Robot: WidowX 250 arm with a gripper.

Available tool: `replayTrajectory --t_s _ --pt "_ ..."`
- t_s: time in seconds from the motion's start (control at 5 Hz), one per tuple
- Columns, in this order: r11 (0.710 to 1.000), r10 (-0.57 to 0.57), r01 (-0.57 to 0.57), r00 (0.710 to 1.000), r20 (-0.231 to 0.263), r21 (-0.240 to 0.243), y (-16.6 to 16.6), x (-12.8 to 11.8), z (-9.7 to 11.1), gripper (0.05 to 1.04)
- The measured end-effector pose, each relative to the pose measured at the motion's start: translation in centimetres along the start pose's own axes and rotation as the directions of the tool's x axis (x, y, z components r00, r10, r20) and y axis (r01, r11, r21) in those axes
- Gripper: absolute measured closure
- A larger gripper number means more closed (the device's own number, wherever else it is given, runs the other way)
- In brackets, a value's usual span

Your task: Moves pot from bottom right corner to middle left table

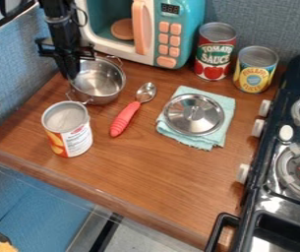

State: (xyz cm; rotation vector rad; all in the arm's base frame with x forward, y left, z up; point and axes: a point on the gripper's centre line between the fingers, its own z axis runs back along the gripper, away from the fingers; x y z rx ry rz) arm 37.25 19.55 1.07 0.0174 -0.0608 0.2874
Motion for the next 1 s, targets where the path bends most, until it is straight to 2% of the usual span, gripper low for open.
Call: replayTrajectory --t_s 0.2,0.4,0.8,1.0 --pt "1.0 0.004 -0.004 1.0 -0.005 0.0 -0.1 -0.1 -0.2 0.993" --pt "1.0 -0.017 0.017 1.0 -0.005 0.011 -0.5 -0.1 -0.3 0.821" --pt "0.994 -0.106 0.104 0.99 0.088 0.031 -1.0 1.4 4.2 0.289" --pt "0.98 -0.194 0.196 0.976 0.096 -0.014 -1.8 1.7 5.0 0.082"
